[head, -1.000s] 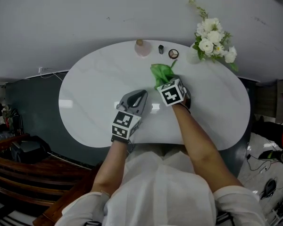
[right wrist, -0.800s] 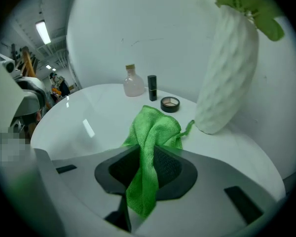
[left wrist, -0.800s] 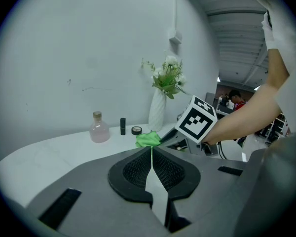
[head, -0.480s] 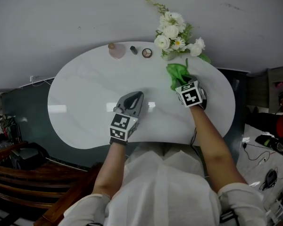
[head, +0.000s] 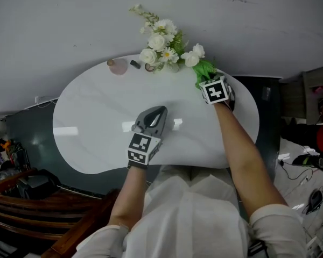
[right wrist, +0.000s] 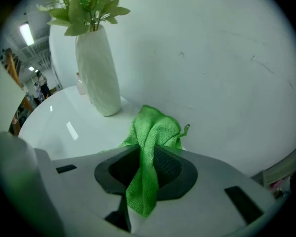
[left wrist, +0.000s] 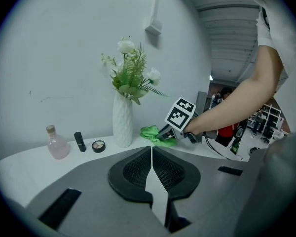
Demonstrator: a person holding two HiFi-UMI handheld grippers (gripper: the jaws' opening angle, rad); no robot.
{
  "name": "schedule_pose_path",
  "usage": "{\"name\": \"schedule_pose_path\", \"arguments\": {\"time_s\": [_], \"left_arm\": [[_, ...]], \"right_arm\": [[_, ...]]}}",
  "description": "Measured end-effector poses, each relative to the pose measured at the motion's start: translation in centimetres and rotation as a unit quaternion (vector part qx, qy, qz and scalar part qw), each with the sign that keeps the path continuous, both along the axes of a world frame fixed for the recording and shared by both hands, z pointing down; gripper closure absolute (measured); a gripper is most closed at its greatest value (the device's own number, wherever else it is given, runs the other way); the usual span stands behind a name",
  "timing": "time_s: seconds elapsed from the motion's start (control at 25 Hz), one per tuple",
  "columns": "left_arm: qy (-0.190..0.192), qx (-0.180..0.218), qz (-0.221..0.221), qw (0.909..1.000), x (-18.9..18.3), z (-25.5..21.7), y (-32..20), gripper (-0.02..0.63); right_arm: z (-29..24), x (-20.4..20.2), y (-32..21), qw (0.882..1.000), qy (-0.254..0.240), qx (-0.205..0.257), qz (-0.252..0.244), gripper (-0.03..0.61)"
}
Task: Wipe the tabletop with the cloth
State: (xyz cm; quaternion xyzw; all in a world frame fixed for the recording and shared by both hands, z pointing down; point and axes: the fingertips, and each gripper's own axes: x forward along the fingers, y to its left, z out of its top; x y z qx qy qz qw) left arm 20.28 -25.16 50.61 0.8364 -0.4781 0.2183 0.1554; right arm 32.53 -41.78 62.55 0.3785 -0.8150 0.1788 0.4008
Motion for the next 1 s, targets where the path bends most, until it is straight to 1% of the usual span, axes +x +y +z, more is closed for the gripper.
{"name": "schedule_pose_path", "arguments": {"time_s": [0.08, 0.16, 0.24, 0.4, 0.56, 0.68, 0.84, 0.92, 1.0], "left_arm": [[-0.002, -0.003, 0.004, 1.0, 1.0, 0.2, 0.1, 0.589], [-0.002, -0.005, 0.007, 1.0, 1.9, 0.5, 0.3, 0.589], [-0.002, -0.007, 0.01, 0.9999, 2.7, 0.8, 0.3, 0.589], [0.0, -0.006, 0.024, 0.9997, 4.8, 0.9, 0.0, 0.589], [0.001, -0.001, 0.035, 0.9994, 6.6, 0.7, -0.5, 0.589], [0.001, 0.002, 0.039, 0.9992, 7.4, 0.6, -0.6, 0.589], [-0.002, 0.003, 0.039, 0.9992, 7.6, 0.4, -0.1, 0.589], [-0.003, 0.003, 0.038, 0.9993, 7.4, 0.3, 0.2, 0.589], [-0.004, 0.003, 0.034, 0.9994, 6.8, 0.3, 0.6, 0.589]], "right_arm": [[0.2, 2.1, 0.0, 0.999, -0.004, -0.012, 0.035, 0.495], [0.2, 4.5, 0.3, 0.998, -0.007, -0.01, 0.058, 0.495], [0.5, 7.5, 1.1, 0.997, -0.003, -0.013, 0.081, 0.495], [0.6, 13.9, 2.6, 0.992, -0.001, -0.003, 0.125, 0.495], [0.9, 19.9, 5.5, 0.985, 0.005, -0.004, 0.173, 0.495], [1.1, 23.4, 8.6, 0.98, 0.004, -0.008, 0.2, 0.495], [1.3, 26.4, 13.2, 0.972, 0.005, -0.014, 0.234, 0.495], [1.4, 26.5, 15.2, 0.971, 0.009, -0.02, 0.24, 0.495], [1.5, 25.3, 16.4, 0.972, 0.012, -0.026, 0.232, 0.495]]}}
